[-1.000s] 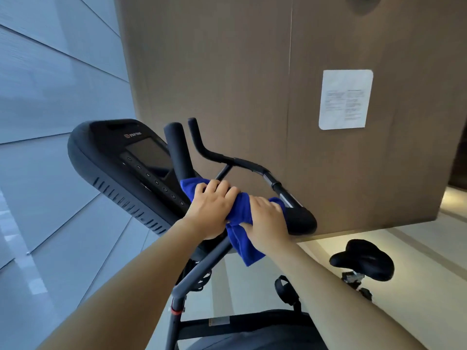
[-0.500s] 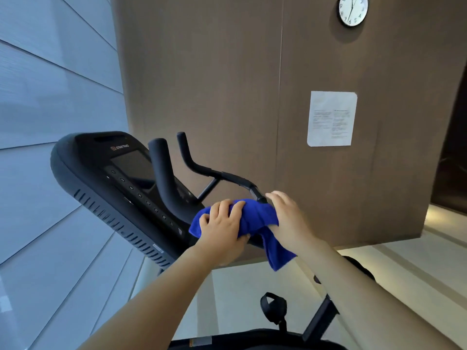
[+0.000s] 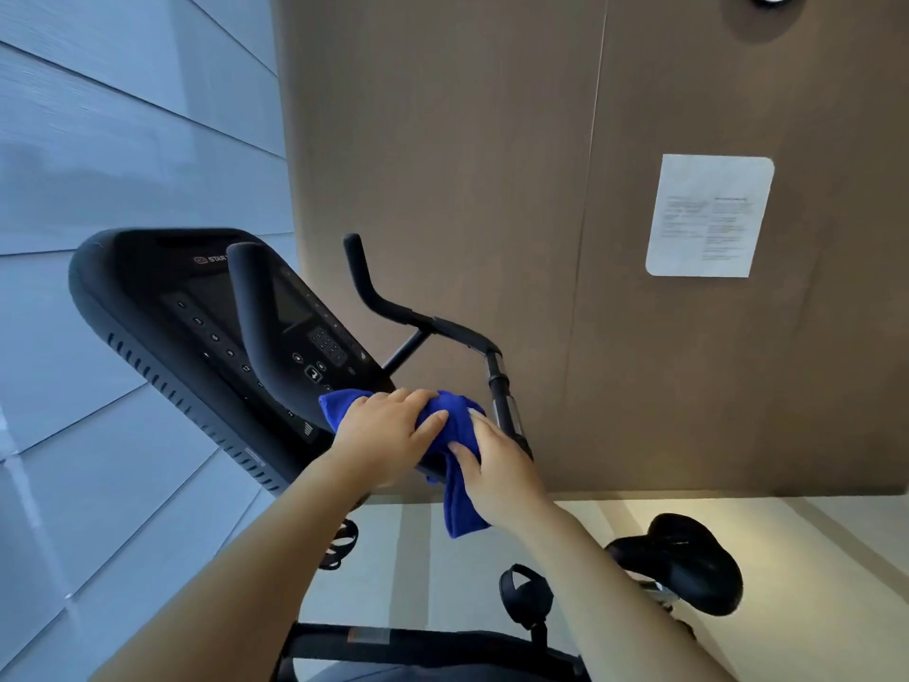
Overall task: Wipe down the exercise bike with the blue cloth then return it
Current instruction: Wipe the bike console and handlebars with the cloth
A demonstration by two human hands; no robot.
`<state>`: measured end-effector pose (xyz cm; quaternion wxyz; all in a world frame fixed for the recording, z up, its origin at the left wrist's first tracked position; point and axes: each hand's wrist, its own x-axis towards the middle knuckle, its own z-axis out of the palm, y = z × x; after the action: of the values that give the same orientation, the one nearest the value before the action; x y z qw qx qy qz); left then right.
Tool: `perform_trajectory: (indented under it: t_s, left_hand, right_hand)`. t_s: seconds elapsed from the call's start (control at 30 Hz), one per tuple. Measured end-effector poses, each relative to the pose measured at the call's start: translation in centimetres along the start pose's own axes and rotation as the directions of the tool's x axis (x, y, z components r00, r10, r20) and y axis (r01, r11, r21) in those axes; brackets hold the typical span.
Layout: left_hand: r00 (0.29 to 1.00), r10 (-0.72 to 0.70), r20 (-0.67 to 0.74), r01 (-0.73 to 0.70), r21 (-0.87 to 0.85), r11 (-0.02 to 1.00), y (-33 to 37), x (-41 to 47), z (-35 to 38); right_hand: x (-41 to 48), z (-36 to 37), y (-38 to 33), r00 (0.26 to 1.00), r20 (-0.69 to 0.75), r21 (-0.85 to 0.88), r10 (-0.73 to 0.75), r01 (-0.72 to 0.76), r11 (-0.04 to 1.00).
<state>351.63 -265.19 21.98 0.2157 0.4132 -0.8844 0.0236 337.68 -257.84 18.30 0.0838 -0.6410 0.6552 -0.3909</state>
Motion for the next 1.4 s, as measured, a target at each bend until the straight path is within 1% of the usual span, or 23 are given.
perform_trajectory:
  t_s: [0.07,0.17,0.23,0.27,0.3,0.37,0.4,0.47,0.53,0.67,0.77,0.8,0.87,0.9,0.97,1.0,1.07,1.13,1.23,1.4]
  left_hand:
    - [0.999,0.01,-0.044,-0.011,-0.009,1.0,0.7,-1.4,0.0]
    - [0.982,0.073,-0.173,-0.081,-0.041,0.996,1.8,-4.1,0.7]
    - [0.97,0.067,-0.236,-0.086,-0.073,0.994,2.5,-5.6,1.5]
    - [0.969,0.043,-0.244,-0.064,-0.081,0.995,2.7,-5.9,1.9]
    - [0.972,0.014,-0.234,-0.034,-0.081,0.996,2.8,-5.8,2.1]
    - [0.985,-0.058,-0.165,0.048,-0.065,0.997,2.8,-4.5,1.7]
    - [0.989,-0.096,-0.113,0.092,-0.043,0.995,2.8,-3.6,1.3]
    - [0.988,-0.154,-0.01,0.154,0.008,0.988,2.9,-2.2,0.3]
    - [0.986,-0.163,0.023,0.162,0.036,0.986,3.5,-1.8,-0.2]
    - [0.988,-0.124,-0.094,0.127,0.021,0.992,4.7,-4.7,0.5]
    - [0.992,-0.092,-0.091,0.097,0.054,0.994,5.2,-7.3,1.6]
    - [0.992,-0.095,-0.082,0.099,0.05,0.994,5.4,-7.9,1.8]
    - [0.992,-0.1,-0.083,0.103,0.037,0.994,5.5,-8.1,1.8]
    - [0.991,-0.098,-0.087,0.103,0.048,0.994,5.5,-8.0,1.6]
    - [0.991,-0.109,-0.084,0.118,0.117,0.986,5.3,-7.3,1.5]
    - [0.988,-0.135,-0.073,0.144,0.139,0.98,5.1,-7.1,1.6]
    - [0.982,-0.182,-0.045,0.187,0.172,0.967,4.9,-7.0,2.3]
    - [0.985,-0.168,-0.047,0.174,0.225,0.959,4.5,-7.4,3.3]
    - [0.987,-0.135,-0.09,0.152,0.228,0.962,3.9,-7.7,4.2]
    - [0.978,-0.149,-0.148,0.163,0.086,0.983,4.5,-7.2,4.3]
  right_hand:
    - [-1.0,-0.5,0.4,0.997,-0.036,0.004,-0.061,0.061,0.998]
    - [-2.4,-1.0,1.0,0.981,-0.064,0.003,-0.181,0.182,0.983]
    - [-2.7,-0.9,1.2,0.97,-0.027,-0.05,-0.242,0.24,0.969]
    - [-2.6,-1.1,1.0,0.968,0.025,-0.096,-0.251,0.252,0.963]
    - [-2.1,-1.4,0.8,0.966,0.104,-0.162,-0.238,0.252,0.954]
    - [-0.3,-2.5,0.0,0.945,0.281,-0.294,-0.167,0.25,0.923]
    - [0.6,-3.2,-0.5,0.928,0.348,-0.314,-0.133,0.25,0.916]
    - [1.8,-4.3,-0.9,0.902,0.423,-0.29,-0.089,0.228,0.929]
    - [1.6,-4.5,-0.7,0.899,0.429,-0.266,-0.09,0.221,0.938]
    - [-1.0,-4.1,0.4,0.915,0.372,-0.257,-0.159,0.266,0.929]
    - [-3.1,-3.8,1.1,0.926,0.344,-0.27,-0.156,0.257,0.928]
    - [-3.6,-3.8,1.2,0.927,0.349,-0.244,-0.134,0.228,0.943]
    - [-4.0,-3.9,0.7,0.933,0.355,-0.166,-0.057,0.123,0.978]
    - [-4.0,-3.7,0.2,0.943,0.331,-0.125,-0.026,0.071,0.99]
    - [-3.4,-2.6,-0.7,0.975,0.221,-0.078,0.002,0.015,0.997]
    - [-3.2,-1.7,-0.9,0.986,0.169,-0.094,-0.006,0.022,0.995]
    - [-3.3,0.3,-0.7,0.995,0.083,-0.192,-0.051,0.066,0.979]
    - [-3.7,1.9,0.3,0.996,0.005,-0.232,-0.091,0.09,0.968]
    - [-3.6,2.8,1.6,0.985,-0.076,-0.212,-0.155,0.136,0.968]
    - [-2.6,2.6,2.3,0.978,-0.09,-0.081,-0.186,0.179,0.981]
